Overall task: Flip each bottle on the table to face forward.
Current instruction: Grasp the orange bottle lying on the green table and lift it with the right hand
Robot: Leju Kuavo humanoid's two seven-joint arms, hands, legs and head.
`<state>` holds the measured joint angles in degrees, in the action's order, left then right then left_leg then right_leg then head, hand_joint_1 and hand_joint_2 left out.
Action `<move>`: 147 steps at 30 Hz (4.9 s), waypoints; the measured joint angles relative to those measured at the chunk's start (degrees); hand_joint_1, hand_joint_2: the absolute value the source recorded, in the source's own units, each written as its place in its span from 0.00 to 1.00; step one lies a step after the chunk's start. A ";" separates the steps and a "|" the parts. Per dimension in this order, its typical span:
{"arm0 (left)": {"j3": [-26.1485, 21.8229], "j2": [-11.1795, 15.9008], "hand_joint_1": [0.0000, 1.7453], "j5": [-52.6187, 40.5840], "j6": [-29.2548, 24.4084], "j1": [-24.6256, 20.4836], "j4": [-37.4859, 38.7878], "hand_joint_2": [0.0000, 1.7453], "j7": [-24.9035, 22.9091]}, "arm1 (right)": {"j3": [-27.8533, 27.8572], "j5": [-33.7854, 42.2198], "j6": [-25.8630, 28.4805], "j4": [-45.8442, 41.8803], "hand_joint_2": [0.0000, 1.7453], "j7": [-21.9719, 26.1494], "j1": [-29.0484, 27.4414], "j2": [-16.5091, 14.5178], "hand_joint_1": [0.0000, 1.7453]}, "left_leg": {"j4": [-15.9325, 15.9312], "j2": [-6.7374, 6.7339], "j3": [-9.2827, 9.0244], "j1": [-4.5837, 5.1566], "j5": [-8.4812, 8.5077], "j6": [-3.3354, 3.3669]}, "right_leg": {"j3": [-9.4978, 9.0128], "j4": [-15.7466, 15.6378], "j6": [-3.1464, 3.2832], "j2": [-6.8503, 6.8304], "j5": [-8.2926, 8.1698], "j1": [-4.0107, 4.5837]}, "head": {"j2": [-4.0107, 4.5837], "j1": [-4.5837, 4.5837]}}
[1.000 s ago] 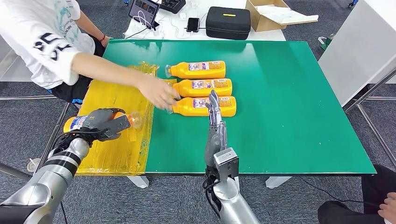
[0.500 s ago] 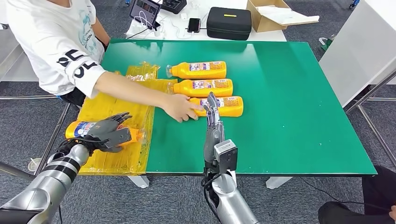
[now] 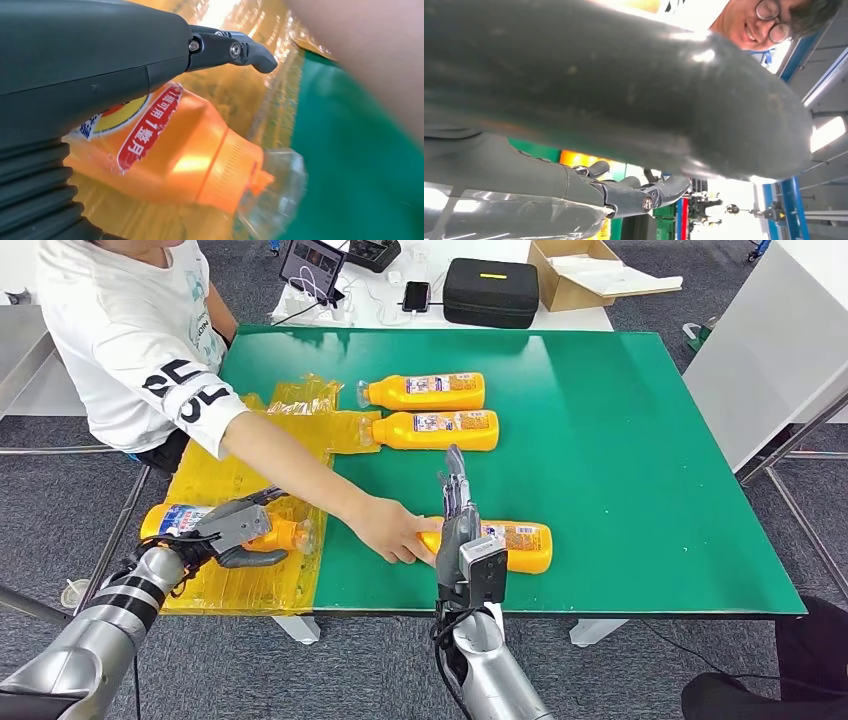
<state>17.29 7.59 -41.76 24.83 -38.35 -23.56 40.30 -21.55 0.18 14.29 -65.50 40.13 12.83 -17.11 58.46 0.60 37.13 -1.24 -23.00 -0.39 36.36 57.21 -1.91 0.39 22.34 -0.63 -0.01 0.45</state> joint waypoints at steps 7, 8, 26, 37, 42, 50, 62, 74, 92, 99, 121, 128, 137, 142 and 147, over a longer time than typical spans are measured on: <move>2.84 1.88 0.00 9.74 1.88 1.90 -3.98 0.50 -0.01 | 0.45 0.13 -0.11 1.15 0.00 0.00 0.23 -0.04 0.00 | 0.00 -0.02 -0.01 0.00 0.00 0.00 | 0.02 0.00 0.00 0.01 0.01 0.00 | 0.00 -0.01; 3.07 1.95 0.00 11.82 1.05 2.41 -4.67 0.75 -0.02 | 0.50 -0.05 -0.06 1.26 0.25 0.00 0.24 -0.05 0.00 | 0.00 -0.02 -0.01 0.00 0.00 0.00 | 0.04 0.00 0.00 0.01 0.01 -0.01 | 0.01 -0.01; -10.44 -7.56 0.00 33.92 -32.32 11.78 -23.29 1.00 -0.03 | -3.39 -28.27 2.16 6.06 1.00 -20.95 5.72 5.19 0.00 | 0.03 -0.03 0.21 0.03 -0.01 0.01 | 0.25 -0.02 -0.03 0.02 -0.02 -0.03 | 0.01 -0.01; -18.16 -12.94 0.00 32.19 -34.45 20.72 -35.25 1.00 -0.04 | -6.09 -39.18 -6.52 7.42 1.00 -30.64 10.33 17.92 0.00 | 0.04 -0.01 0.29 0.03 -0.02 0.02 | 0.30 -0.03 -0.03 0.01 -0.02 -0.02 | 0.01 0.02; -18.16 -13.28 0.00 32.17 -34.33 20.98 -35.23 1.00 -0.04 | -6.35 -39.05 -7.58 7.20 1.00 -30.37 10.30 18.81 0.00 | 0.03 -0.03 0.29 0.01 -0.02 0.02 | 0.32 -0.02 -0.03 0.01 -0.02 -0.01 | 0.01 0.01; -18.12 -13.30 0.00 31.83 -33.79 20.88 -34.71 1.00 -0.07 | -7.51 -37.26 -14.30 6.96 1.00 -29.30 10.45 21.23 0.00 | 0.04 -0.02 0.31 0.03 -0.02 0.03 | 0.33 -0.02 -0.04 0.01 -0.02 -0.02 | 0.01 0.02; -18.01 -13.52 0.00 32.21 -33.16 20.24 -32.58 1.00 -0.07 | -11.21 -36.69 -24.00 7.34 1.00 -29.71 14.98 28.37 0.00 | 0.05 -0.02 0.32 0.03 -0.02 0.03 | 0.33 -0.03 -0.05 0.01 -0.03 -0.03 | 0.00 0.02; -17.96 -14.10 0.00 32.75 -32.55 19.89 -30.49 1.00 -0.07 | -14.77 -36.03 -26.98 7.34 1.00 -31.45 19.00 33.22 0.00 | 0.06 -0.02 0.33 0.03 -0.02 0.03 | 0.33 -0.03 -0.06 0.01 -0.04 -0.02 | 0.01 0.02; -17.72 -15.17 0.00 33.23 -31.20 18.64 -27.84 1.00 -0.07 | -22.60 -35.22 -31.73 10.73 1.00 -32.34 22.28 34.23 0.00 | 0.06 -0.02 0.34 0.03 -0.02 0.03 | 0.33 -0.03 -0.06 0.01 -0.04 -0.02 | 0.01 0.02; -17.57 -15.69 0.00 33.23 -31.17 17.99 -26.58 1.00 -0.07 | -24.94 -35.18 -31.71 13.48 1.00 -32.41 23.78 32.85 0.00 | 0.06 -0.03 0.33 0.02 -0.02 0.03 | 0.32 -0.03 -0.06 0.02 -0.04 -0.02 | 0.01 0.03; -16.66 -16.48 0.00 33.51 -30.79 16.53 -22.91 1.00 -0.07 | -30.31 -32.45 -20.65 22.73 1.00 -32.41 25.98 28.79 1.00 | 0.06 0.01 -0.19 0.02 -0.03 0.05 | -0.19 -0.06 -0.06 0.01 -0.04 -0.01 | 0.01 0.01; -17.13 -16.72 0.00 34.93 -28.24 19.08 -25.26 1.00 -0.07 | -15.89 -30.48 -1.40 5.89 1.00 -29.77 12.14 26.38 1.00 | 0.05 0.07 0.10 0.00 -0.03 0.04 | 0.08 -0.03 -0.06 -0.03 -0.03 0.00 | 0.01 0.03; -18.75 -19.04 0.00 40.13 -21.01 20.96 -28.58 1.00 -1.04 | -0.23 -34.11 15.61 -9.40 1.00 -19.69 2.20 18.29 1.00 | 0.05 0.21 0.38 0.03 -0.04 0.04 | 0.33 -0.04 -0.06 -0.06 0.01 -0.04 | 0.01 0.01; -18.16 -20.76 0.00 47.48 -12.25 22.50 -32.64 1.00 -5.50 | 6.36 -30.97 22.15 -13.45 1.00 -12.20 -1.52 14.51 1.00 | 0.05 0.23 0.40 0.06 -0.05 0.05 | 0.34 -0.04 -0.07 -0.06 0.01 -0.09 | 0.01 0.01; -16.75 -21.42 0.00 49.94 -9.88 23.74 -35.71 1.00 -7.14 | 9.46 -29.22 22.36 -14.51 1.00 -9.46 -3.32 12.86 1.00 | 0.05 0.19 0.39 0.06 -0.06 0.06 | 0.37 -0.04 -0.07 -0.05 0.00 -0.08 | 0.01 0.03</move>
<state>0.54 -13.83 8.19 14.96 -14.61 -59.27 33.16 -12.08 -29.04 36.65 -80.01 30.67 9.51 -4.25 58.51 0.79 37.52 -1.19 -23.06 -0.33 36.73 57.16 -1.98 0.34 22.34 -0.71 0.00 0.48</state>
